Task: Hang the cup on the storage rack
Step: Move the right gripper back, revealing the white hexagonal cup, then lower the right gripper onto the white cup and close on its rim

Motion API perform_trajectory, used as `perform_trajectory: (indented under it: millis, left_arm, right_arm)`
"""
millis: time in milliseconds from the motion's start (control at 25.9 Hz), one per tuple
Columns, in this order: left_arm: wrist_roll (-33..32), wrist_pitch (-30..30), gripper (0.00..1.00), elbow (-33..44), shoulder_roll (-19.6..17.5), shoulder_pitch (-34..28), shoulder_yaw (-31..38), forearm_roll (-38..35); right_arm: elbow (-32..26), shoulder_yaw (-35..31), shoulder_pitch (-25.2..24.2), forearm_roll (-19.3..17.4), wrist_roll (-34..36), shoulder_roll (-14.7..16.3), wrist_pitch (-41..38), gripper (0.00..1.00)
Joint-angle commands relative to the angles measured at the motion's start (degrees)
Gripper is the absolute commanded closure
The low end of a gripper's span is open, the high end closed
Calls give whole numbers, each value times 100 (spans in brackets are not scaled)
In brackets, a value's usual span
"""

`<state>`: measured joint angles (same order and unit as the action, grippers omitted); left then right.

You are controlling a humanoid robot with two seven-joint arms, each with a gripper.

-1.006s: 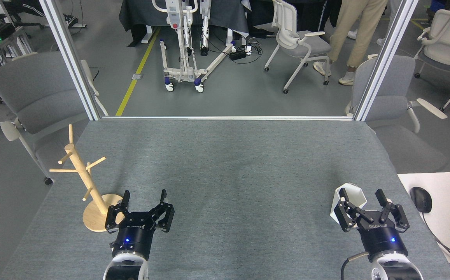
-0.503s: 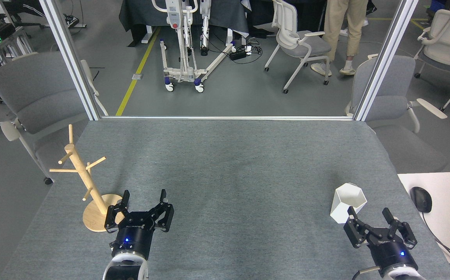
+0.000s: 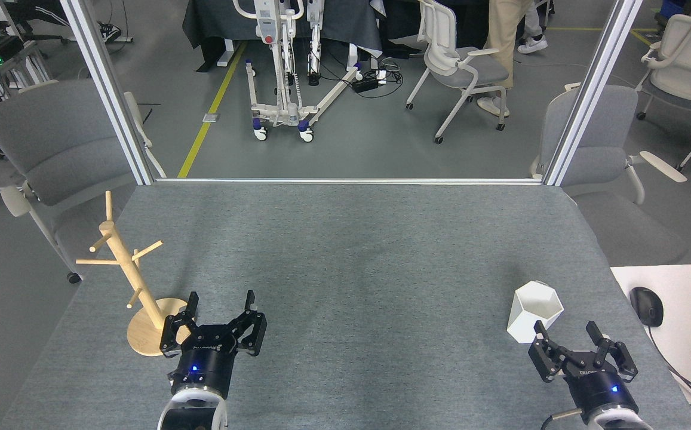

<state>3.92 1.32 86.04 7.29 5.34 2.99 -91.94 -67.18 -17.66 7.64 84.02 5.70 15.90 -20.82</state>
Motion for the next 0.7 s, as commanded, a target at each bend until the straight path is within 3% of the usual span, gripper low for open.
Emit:
perform_trajectory:
  millis: [0,657]
  left_arm:
    - [4,0,1,0,0,2,0,0]
    - [4,-9,1,-70,0,37,0,0]
  right_arm:
    - [302,9,159,79,133,1,-1,0]
    - [548,88,282,325,151,-69,52,0]
